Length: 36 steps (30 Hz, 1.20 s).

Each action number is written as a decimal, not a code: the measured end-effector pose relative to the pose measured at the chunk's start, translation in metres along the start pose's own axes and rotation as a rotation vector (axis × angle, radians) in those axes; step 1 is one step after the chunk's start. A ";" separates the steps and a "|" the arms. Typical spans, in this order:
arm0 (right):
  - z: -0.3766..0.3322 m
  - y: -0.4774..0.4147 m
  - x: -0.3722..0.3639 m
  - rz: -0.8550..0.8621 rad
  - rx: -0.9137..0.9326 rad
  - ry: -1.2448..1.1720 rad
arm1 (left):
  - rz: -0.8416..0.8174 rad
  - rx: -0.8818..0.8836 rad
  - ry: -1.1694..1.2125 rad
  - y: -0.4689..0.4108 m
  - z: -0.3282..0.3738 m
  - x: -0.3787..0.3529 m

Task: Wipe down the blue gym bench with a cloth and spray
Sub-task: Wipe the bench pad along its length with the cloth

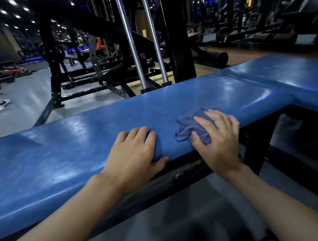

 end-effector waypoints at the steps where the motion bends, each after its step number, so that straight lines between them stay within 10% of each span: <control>1: 0.019 -0.005 0.005 -0.007 -0.033 0.010 | 0.003 0.000 0.018 -0.002 0.003 0.001; 7: 0.053 -0.013 0.017 0.131 -0.430 0.082 | -0.010 0.018 0.033 -0.031 0.039 0.004; 13: 0.087 -0.016 0.022 -0.074 -0.119 -0.001 | -0.050 0.072 -0.018 -0.074 0.073 0.006; 25: 0.220 -0.038 0.060 0.044 -0.481 -0.027 | -0.048 0.162 -0.205 -0.102 0.105 0.014; 30: 0.200 -0.035 0.059 0.159 -0.605 -0.026 | 0.002 0.165 -0.254 -0.104 0.110 0.015; 36: 0.140 -0.038 0.047 -0.082 -0.316 0.009 | -0.006 0.134 -0.223 -0.108 0.110 0.019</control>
Point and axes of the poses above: each hand's wrist, its own y-axis away from the middle knuckle, its own x-axis out of the back of the hand, z = x × y, the point moved 6 cm from there along -y, towards the middle knuckle, and after that the axes turned 6 degrees about -y, right-handed, at the moved point
